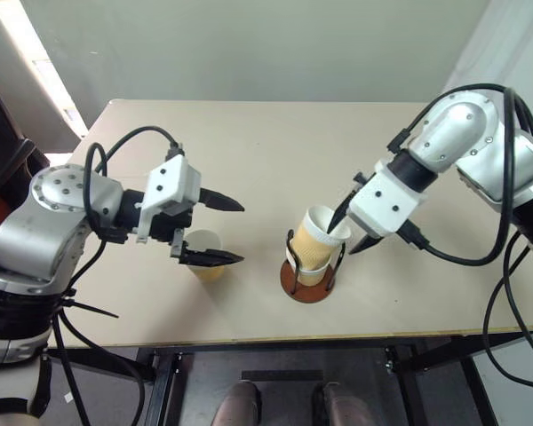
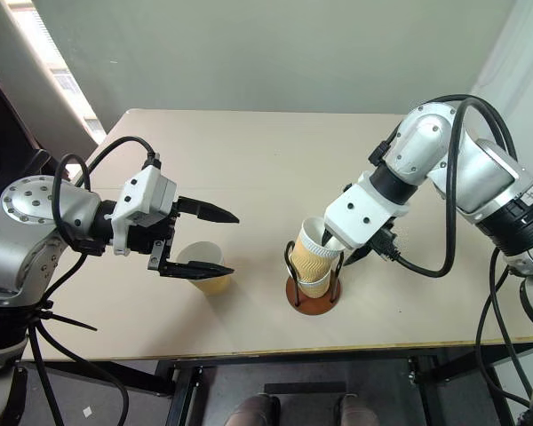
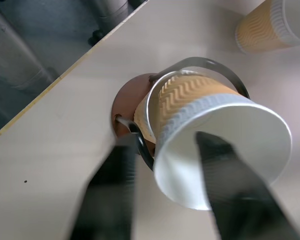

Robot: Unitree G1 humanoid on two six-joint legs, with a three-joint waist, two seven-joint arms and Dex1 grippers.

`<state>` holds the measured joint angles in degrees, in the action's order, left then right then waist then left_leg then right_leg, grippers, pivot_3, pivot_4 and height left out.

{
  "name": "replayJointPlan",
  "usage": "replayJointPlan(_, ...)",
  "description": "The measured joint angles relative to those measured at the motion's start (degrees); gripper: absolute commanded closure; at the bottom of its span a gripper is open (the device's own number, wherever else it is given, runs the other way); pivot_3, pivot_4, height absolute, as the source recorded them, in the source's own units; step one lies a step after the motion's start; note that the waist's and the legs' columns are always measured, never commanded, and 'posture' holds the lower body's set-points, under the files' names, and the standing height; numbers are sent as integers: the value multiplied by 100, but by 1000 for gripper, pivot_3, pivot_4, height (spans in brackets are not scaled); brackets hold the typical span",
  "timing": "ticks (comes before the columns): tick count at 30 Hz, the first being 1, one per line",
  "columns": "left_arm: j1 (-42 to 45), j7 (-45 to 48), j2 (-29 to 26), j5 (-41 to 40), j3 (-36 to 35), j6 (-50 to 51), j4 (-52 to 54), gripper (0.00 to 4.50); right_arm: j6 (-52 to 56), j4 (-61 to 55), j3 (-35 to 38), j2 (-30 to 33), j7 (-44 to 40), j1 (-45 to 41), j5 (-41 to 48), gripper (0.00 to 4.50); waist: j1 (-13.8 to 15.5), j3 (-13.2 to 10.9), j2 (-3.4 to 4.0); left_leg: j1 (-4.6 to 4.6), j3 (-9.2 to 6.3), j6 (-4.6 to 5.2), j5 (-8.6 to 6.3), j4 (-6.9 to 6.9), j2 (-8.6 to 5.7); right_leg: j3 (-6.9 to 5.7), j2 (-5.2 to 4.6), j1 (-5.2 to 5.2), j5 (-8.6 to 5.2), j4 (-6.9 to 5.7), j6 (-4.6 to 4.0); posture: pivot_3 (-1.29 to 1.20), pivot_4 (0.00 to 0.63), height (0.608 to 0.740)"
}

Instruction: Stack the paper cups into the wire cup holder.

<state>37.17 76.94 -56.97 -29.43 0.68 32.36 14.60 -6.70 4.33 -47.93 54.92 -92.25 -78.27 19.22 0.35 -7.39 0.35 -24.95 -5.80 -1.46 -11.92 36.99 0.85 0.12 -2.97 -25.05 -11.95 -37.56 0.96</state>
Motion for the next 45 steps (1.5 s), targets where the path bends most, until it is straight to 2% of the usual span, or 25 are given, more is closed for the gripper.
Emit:
replayJointPlan(4,1,4,-1,0,1,-7,-3,0,47,54,3,-42,0,-38,78,31,0,0,0,0,0,0,0,0,0,0,0,0,0,0,0,0,150,740)
replayJointPlan(8,41,47,-3,16,25,-55,-79,0,197,160,65,-120,0,-47,141,31,1,0,0,0,0,0,0,0,0,0,0,0,0,0,-1,0,150,740)
replayJointPlan(18,428,236,70,253,293,-304,-546,0,698,-242,1082,-654,0,232,551,31,1,0,0,-6,-1,-3,-1,-7,0,0,0,-8,-3,3,-4,0,150,740)
replayJointPlan(23,496,355,69,318,311,-370,-647,0,743,-264,892,-36,0,202,324,31,32,2,-4,-14,-3,1,-4,-4,-6,0,-5,-2,-2,23,-4,0,150,740)
replayJointPlan(29,562,502,161,343,456,-352,-564,0,641,174,805,-137,0,208,-138,31,9,2,-3,-9,-3,2,-4,-8,-1,-2,-3,-3,2,19,-1,0,150,740)
replayJointPlan(40,350,496,164,127,452,-130,-65,0,545,50,423,-133,0,411,-261,31,2,2,-3,-11,-2,3,-5,-8,-2,-2,-3,-3,2,22,0,0,150,740)
replayJointPlan(45,297,410,135,110,444,-98,-1,0,506,-86,425,-406,0,494,-201,31,-1,2,-3,-7,-2,2,-4,-7,-1,-2,-3,-3,2,16,-1,0,150,740)
